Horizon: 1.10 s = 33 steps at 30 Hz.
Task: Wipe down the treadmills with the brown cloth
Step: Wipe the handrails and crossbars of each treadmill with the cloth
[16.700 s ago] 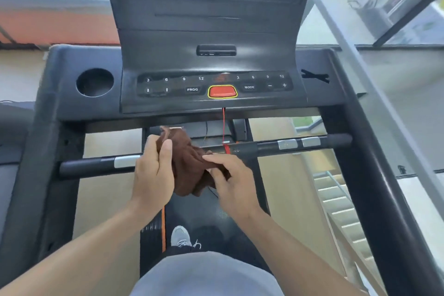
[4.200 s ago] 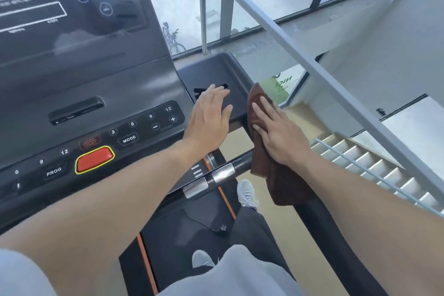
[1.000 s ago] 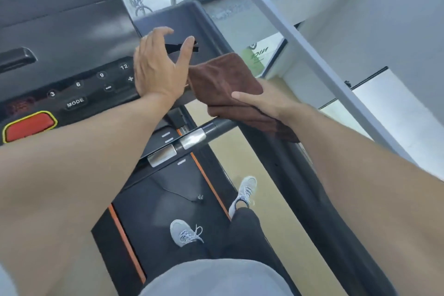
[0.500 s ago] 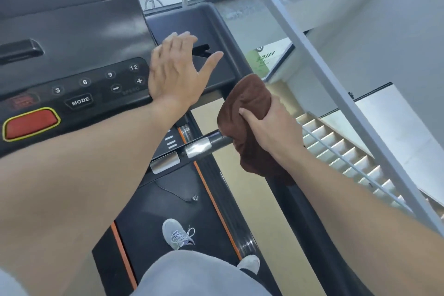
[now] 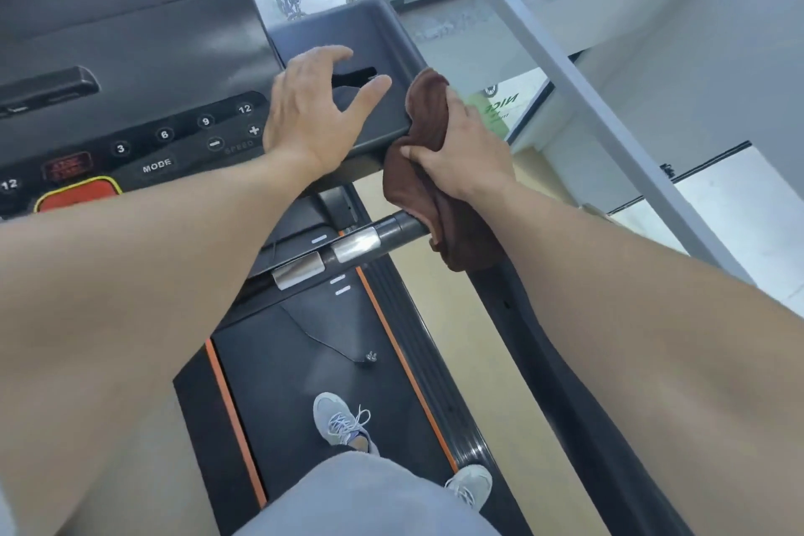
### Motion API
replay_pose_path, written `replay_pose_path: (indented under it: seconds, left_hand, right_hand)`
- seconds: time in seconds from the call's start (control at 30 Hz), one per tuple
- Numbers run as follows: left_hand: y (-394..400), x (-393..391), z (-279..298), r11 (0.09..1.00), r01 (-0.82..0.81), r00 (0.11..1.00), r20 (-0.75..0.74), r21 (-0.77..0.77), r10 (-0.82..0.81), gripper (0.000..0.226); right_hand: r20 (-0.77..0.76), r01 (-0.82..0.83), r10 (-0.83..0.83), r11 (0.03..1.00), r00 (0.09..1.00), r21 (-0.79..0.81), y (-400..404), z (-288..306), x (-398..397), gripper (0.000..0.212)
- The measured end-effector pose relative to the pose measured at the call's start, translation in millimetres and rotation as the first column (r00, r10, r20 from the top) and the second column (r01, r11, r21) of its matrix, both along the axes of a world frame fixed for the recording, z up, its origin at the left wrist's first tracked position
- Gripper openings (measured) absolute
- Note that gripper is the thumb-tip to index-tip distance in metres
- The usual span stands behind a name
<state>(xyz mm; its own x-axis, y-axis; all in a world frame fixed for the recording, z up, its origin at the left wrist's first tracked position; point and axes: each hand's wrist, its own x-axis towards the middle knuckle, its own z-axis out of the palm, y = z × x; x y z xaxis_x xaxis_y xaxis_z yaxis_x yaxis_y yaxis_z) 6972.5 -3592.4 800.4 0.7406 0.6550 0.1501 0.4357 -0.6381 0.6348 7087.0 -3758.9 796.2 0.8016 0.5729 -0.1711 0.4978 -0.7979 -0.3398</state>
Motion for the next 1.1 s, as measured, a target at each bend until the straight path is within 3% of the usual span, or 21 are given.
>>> replay_pose_path:
  seconds: [0.1,0.17,0.33,0.43,0.5,0.63,0.77,0.8,0.9,1.1]
  left_hand:
    - [-8,-13,9,0.954,-0.034,0.99,0.123,-0.299,0.074,0.07]
    - [-37,-35,9,0.916,-0.06,0.966,0.21,-0.396,0.154,0.056]
    - [-134,-87,-5,0.902,0.023,0.96,0.261,-0.43,0.1,0.035]
    - [-180,-96,-13,0.845,0.036,0.98,0.184,-0.533,0.075,0.039]
    - [-207,-96,-22,0.745,0.045,0.993,0.109,-0.666,0.037,0.047]
    - [-268,-97,-25,0.409,-0.035,0.999,-0.022,-0.912,0.038,0.083]
    - [-331,-101,-18,0.191,-0.037,0.994,-0.017,-0.981,0.108,0.069]
    - [-348,-102,-17,0.174,-0.047,0.993,-0.027,-0.984,0.112,0.07]
    - [-395,-108,-23,0.18,-0.099,0.994,-0.089,-0.979,0.059,0.101]
    - [-439,-117,-37,0.161,-0.144,0.986,-0.128,-0.976,0.104,0.079]
  right_hand:
    - [-0.161,0.123,-0.097,0.979,0.982,0.161,-14,5,-1,0.084]
    - [-0.215,0.201,-0.159,0.961,0.964,0.191,-31,7,-5,0.072]
    - [-0.341,0.145,-0.091,0.98,0.936,0.137,-85,16,-29,0.087]
    - [-0.292,0.089,-0.068,0.994,0.954,0.06,-117,15,-47,0.099]
    - [-0.2,0.074,-0.074,0.997,0.977,-0.004,-137,8,-61,0.106]
    - [-0.062,0.041,-0.05,0.989,0.997,-0.141,-186,-4,-90,0.125]
    - [-0.055,0.037,-0.045,0.989,0.997,-0.146,-253,-8,-118,0.121]
    - [-0.056,0.041,-0.049,0.99,0.997,-0.137,-270,-9,-126,0.12]
    - [-0.044,0.054,-0.059,0.993,0.997,-0.108,-316,-12,-149,0.116]
    - [0.003,0.049,-0.049,0.996,0.999,-0.08,-349,-14,-172,0.103]
